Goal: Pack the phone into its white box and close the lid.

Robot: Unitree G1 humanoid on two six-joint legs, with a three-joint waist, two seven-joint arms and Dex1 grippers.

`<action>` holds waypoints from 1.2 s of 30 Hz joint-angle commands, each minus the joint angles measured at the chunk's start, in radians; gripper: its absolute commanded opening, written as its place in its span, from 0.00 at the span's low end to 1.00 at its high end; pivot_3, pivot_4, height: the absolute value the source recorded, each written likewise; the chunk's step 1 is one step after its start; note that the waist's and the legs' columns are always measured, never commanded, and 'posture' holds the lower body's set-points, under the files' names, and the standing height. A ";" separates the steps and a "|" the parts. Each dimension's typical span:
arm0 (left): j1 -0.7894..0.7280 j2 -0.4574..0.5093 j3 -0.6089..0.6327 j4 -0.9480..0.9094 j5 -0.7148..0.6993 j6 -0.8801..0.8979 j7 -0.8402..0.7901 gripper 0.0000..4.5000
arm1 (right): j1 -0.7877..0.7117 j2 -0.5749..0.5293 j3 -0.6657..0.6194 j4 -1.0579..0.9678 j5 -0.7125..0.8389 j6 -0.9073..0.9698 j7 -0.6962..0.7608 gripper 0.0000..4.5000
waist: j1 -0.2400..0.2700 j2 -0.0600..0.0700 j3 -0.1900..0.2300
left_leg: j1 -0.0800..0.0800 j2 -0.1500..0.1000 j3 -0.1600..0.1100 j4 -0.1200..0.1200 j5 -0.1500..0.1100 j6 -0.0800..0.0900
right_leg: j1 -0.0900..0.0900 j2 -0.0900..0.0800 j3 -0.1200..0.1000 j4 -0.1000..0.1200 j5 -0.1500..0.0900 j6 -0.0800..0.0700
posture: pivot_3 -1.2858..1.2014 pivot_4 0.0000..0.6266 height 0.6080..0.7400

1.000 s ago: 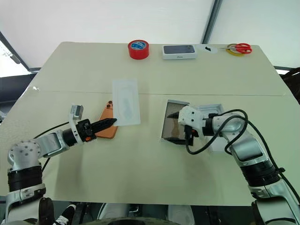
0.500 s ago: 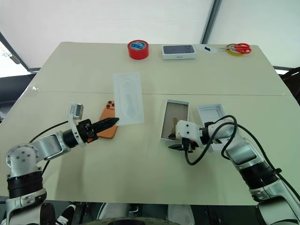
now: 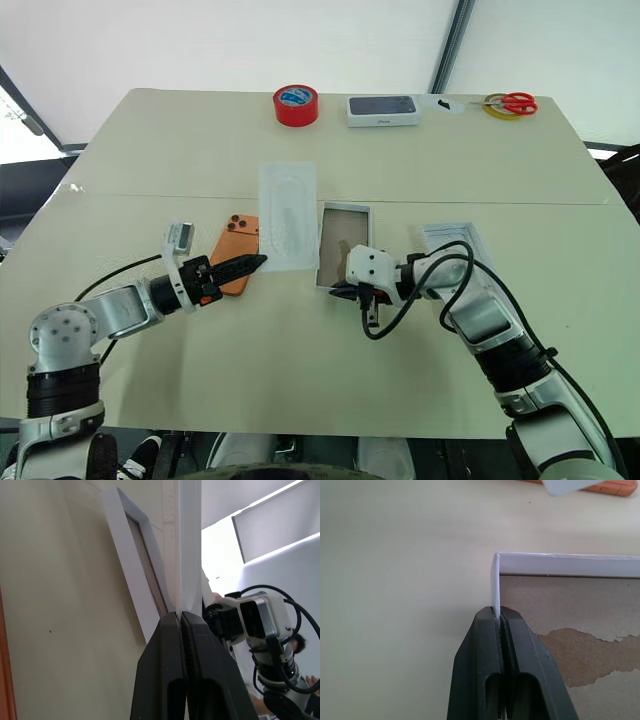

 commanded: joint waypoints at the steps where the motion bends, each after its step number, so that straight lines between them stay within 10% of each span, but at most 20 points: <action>1: -0.013 0.002 -0.027 -0.020 0.023 -0.030 -0.017 0.00 | -0.003 -0.013 -0.016 -0.040 0.027 0.000 0.020 0.00 | -0.001 0.000 0.000 | 0.000 0.000 0.000 0.000 0.000 0.000 | 0.000 0.000 0.000 0.000 0.000 0.000 | 0.52 0.24 0.92; 8: -0.024 -0.014 -0.039 -0.017 0.002 -0.024 0.007 0.00 | 0.006 -0.019 -0.090 -0.076 0.081 0.003 -0.006 0.51 | -0.002 0.000 0.000 | 0.000 0.000 0.000 0.000 0.000 0.000 | 0.000 0.000 0.000 0.000 0.000 0.000 | 0.52 0.24 0.92; 18: -0.026 -0.142 -0.146 -0.005 0.060 -0.038 0.087 0.00 | 0.042 -0.230 -0.243 0.127 0.037 -0.198 0.030 0.51 | 0.011 -0.002 0.001 | 0.001 -0.001 0.000 0.000 0.000 0.000 | 0.001 -0.001 0.000 -0.001 0.000 0.000 | 0.52 0.24 0.92; 31: -0.066 -0.167 -0.222 0.086 0.160 -0.053 0.009 0.00 | 0.007 -0.223 -0.255 0.209 0.051 -0.255 0.023 0.51 | 0.005 -0.002 0.002 | 0.000 0.001 0.001 0.001 0.001 0.000 | 0.001 0.001 0.000 -0.001 0.000 0.000 | 0.52 0.24 0.92; 36: -0.097 -0.182 -0.230 0.089 0.185 -0.044 0.007 0.39 | 0.003 -0.211 -0.255 0.206 0.058 -0.253 0.015 0.52 | 0.004 -0.002 0.002 | 0.000 0.001 0.000 0.000 0.001 0.000 | 0.001 0.001 0.000 -0.001 0.000 0.000 | 0.52 0.24 0.92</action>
